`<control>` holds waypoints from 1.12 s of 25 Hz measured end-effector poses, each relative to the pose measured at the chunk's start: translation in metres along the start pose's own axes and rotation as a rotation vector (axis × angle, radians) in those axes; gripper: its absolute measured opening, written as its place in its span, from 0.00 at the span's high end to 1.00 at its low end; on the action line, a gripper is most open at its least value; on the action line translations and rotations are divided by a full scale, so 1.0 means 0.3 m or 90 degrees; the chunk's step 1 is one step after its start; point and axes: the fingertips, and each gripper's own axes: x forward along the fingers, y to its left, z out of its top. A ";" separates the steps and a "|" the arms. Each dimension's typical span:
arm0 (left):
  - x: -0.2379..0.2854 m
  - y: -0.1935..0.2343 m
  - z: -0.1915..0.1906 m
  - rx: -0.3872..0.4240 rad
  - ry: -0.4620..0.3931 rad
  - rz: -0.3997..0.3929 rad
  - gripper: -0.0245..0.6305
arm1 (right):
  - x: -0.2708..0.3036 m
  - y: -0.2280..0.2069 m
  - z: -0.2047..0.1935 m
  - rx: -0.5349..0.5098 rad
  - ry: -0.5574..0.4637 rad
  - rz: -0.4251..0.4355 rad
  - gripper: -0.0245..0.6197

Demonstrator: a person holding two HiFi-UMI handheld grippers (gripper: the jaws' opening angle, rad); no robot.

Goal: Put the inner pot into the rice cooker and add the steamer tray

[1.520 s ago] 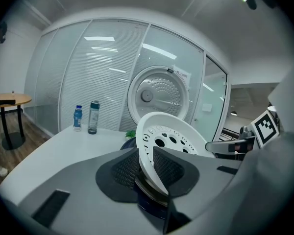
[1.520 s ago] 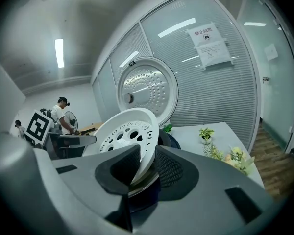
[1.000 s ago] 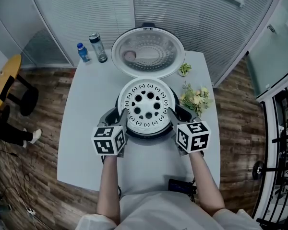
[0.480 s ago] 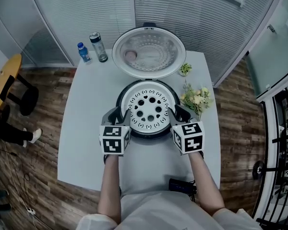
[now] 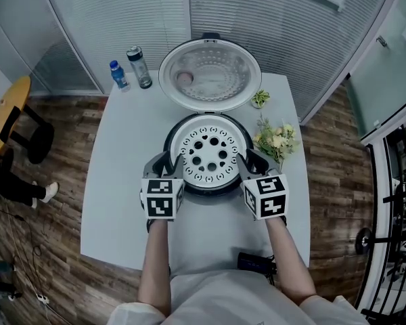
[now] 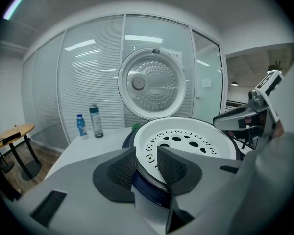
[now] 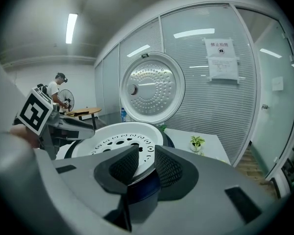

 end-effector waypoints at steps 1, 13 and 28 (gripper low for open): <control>-0.014 0.002 0.009 -0.004 -0.010 0.003 0.76 | -0.013 0.000 0.006 0.007 -0.008 0.003 0.79; -0.165 -0.053 0.051 -0.063 -0.098 -0.018 0.92 | -0.177 -0.019 -0.038 0.134 -0.074 0.043 0.91; -0.351 -0.220 0.038 -0.157 -0.153 -0.111 0.95 | -0.368 0.058 -0.059 0.120 -0.099 0.050 0.94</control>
